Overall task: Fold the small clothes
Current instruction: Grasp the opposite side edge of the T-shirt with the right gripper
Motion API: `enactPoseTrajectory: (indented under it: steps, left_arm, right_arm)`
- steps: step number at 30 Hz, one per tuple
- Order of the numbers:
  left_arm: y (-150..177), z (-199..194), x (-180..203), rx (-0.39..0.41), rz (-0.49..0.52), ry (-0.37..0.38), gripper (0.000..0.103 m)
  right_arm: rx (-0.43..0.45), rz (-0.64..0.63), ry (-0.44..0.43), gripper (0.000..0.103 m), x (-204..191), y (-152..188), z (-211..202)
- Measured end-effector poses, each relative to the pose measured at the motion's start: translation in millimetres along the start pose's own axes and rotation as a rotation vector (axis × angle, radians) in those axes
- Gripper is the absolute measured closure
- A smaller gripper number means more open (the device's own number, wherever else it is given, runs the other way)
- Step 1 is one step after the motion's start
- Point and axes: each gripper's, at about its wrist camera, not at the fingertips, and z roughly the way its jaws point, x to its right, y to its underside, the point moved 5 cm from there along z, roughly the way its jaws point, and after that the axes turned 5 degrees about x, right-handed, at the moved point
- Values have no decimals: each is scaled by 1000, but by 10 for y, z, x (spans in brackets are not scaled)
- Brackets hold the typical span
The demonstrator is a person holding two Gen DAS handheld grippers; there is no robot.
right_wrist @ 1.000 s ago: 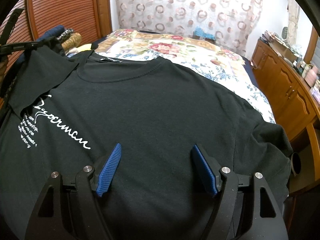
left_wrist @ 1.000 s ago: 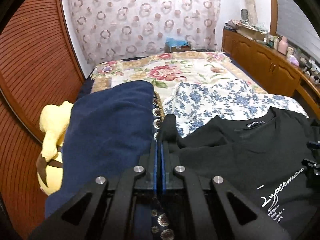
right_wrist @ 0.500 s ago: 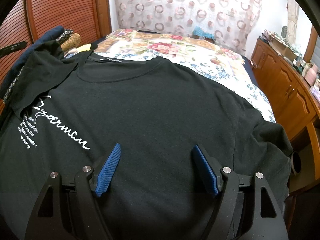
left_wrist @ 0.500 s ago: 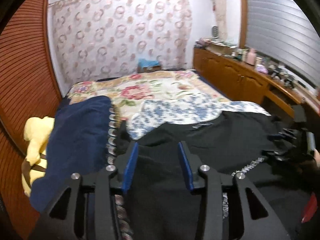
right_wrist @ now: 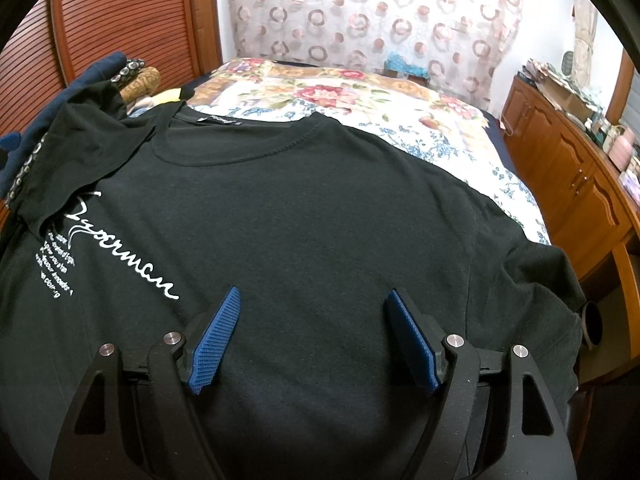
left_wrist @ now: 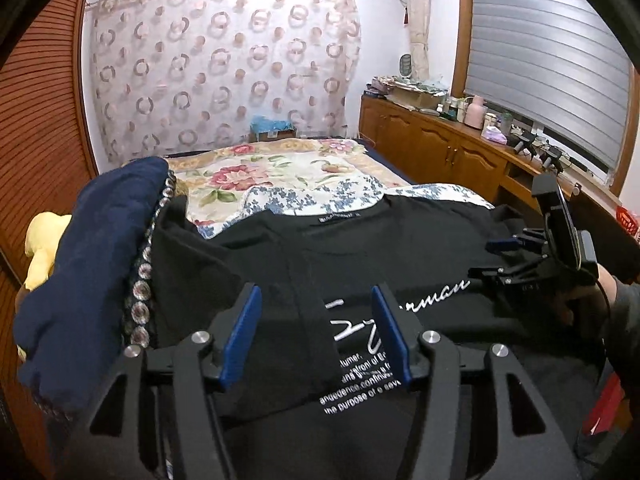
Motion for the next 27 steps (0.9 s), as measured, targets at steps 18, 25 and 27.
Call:
enactPoseTrajectory:
  steps: [18,25,27]
  left_arm:
    - [166,-165,172,12,-6,21,47]
    - [191,-165,201,3,-2,17,47]
    - [194,-159,210,3,-1,17,47]
  right_arm:
    - [121,58,61,25,475,39,-838]
    - [123,115,121,25,856,221,-1075]
    - [110,136,134,25,966,308,-1085]
